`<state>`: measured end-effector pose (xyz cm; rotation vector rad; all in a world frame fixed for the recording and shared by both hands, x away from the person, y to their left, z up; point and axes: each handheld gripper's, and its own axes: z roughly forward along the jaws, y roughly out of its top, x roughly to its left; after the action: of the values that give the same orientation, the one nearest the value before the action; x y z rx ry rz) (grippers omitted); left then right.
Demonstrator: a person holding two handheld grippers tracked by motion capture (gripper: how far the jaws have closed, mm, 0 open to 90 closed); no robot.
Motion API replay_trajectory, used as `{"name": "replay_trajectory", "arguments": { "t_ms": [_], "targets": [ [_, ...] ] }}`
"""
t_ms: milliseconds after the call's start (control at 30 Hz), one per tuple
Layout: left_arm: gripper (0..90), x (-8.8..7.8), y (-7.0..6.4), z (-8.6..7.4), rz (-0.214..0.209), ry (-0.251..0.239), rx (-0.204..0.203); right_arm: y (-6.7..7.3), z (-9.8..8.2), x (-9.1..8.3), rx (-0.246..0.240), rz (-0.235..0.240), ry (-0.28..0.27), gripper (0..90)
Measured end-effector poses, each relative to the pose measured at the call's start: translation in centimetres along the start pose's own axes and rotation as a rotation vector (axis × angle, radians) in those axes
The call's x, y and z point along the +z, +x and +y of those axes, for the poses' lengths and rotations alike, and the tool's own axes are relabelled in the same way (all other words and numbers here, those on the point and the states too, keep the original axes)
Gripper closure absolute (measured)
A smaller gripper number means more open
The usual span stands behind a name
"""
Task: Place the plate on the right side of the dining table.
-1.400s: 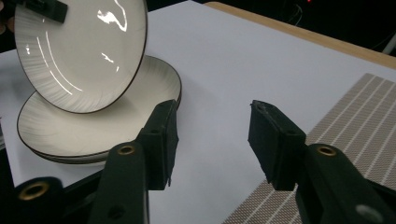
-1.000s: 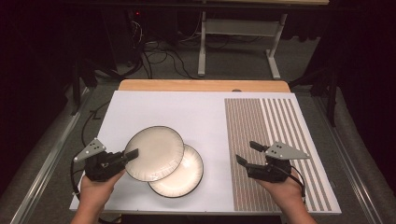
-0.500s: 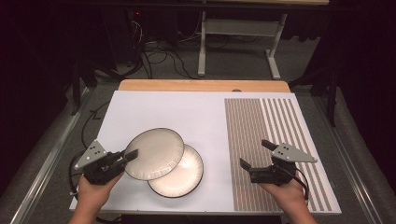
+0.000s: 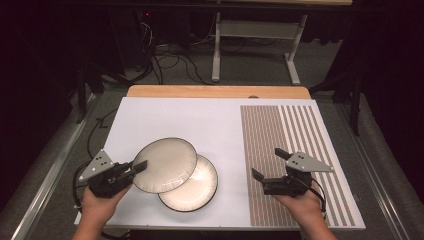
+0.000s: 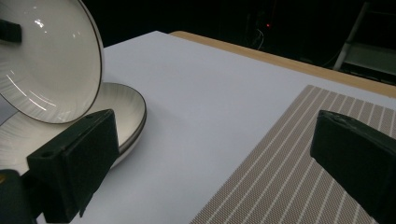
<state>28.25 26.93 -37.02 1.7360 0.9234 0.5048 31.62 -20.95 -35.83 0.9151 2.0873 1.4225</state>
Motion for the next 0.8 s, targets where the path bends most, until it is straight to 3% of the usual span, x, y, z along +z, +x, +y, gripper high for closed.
{"name": "replay_trajectory", "arguments": {
  "t_ms": [233, 800],
  "targets": [
    [78.7, 0.0, 0.0, 0.0, 0.001, 0.000, -0.003, 1.7, 0.8, 1.9, -0.015, 0.070, -0.013, 4.4],
    [78.9, 0.0, 0.4, -0.3, -0.033, -0.021, -0.004, 5.6, 1.8, 8.2, -0.037, 0.201, 0.080, 9.6]
  ]
}}
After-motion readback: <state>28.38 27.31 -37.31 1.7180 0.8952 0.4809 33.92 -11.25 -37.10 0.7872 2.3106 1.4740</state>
